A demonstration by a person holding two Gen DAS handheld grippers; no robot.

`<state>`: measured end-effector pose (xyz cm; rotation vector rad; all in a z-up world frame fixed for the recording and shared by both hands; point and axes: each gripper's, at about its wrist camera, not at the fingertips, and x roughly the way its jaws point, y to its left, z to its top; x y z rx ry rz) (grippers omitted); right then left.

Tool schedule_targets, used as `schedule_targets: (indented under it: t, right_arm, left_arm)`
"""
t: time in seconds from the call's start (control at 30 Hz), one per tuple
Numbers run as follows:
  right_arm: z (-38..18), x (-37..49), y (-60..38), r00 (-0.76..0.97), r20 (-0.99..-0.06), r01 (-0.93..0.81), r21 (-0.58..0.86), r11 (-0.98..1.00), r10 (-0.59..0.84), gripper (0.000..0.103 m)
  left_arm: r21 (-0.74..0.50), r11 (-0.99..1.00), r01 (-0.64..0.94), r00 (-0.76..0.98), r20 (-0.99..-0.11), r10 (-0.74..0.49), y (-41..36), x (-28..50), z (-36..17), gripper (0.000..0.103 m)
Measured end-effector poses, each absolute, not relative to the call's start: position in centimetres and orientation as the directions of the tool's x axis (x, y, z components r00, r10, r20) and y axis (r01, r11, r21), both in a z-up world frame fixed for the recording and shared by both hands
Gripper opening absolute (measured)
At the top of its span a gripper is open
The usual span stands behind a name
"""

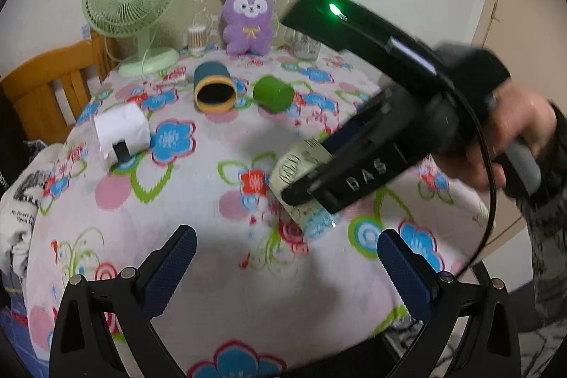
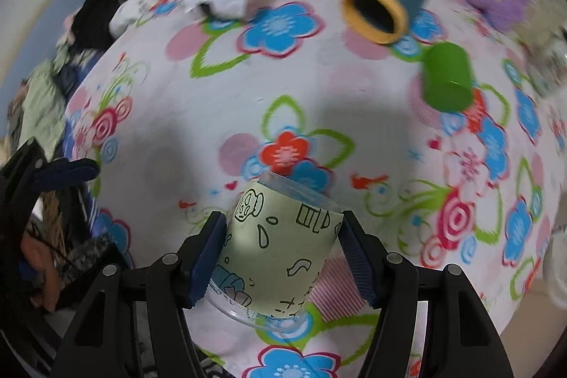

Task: Flip cup upside down
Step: 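Lift the cup off the table with the right gripper, then carry the cup toward the left gripper while the left gripper approaches it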

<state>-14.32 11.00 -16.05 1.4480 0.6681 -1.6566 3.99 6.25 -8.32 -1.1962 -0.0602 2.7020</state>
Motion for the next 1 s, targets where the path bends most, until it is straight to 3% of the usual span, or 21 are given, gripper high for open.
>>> schedule_targets:
  t: [0.27,0.43,0.5,0.67,0.8,1.0]
  right_arm:
    - [-16.3,-14.4,9.9,0.053,-0.968,0.856,0.17,-0.488,-0.245,0.075]
    - [-13.7,-14.8,11.5,0.037,-0.939,0.835,0.217,-0.505,-0.343,0.083]
    - [-12.5,-15.0,12.4,0.018,-0.922,0.821,0.235,-0.52,-0.387,0.085]
    - [-10.2,-15.6,17.1,0.0,-0.833,0.731,0.377,-0.568,-0.553,0.09]
    - [-10.9,-15.1,19.8,0.012,-0.79,0.668,0.462,-0.583,-0.613,0.09]
    - [-13.8,-13.9,23.1,0.038,-0.77,0.588,0.533,-0.609,-0.637,0.09]
  left_arm:
    - [-0.165,-0.979,-0.124,-0.628,-0.751,0.206,4.7,5.2,-9.6,0.103]
    - [-0.147,-0.975,-0.167,-0.642,-0.734,0.221,4.3,5.2,-9.0,0.103]
    - [-0.138,-0.955,-0.264,-0.662,-0.693,0.283,4.2,5.2,-8.4,0.103]
    - [0.046,-0.901,-0.431,-0.701,-0.646,0.303,4.7,4.5,-7.3,0.103]
    - [0.129,-0.791,-0.598,-0.636,-0.677,0.37,5.7,3.0,-7.6,0.103]
    - [0.115,-0.658,-0.744,-0.498,-0.753,0.431,7.1,-0.3,-8.2,0.103]
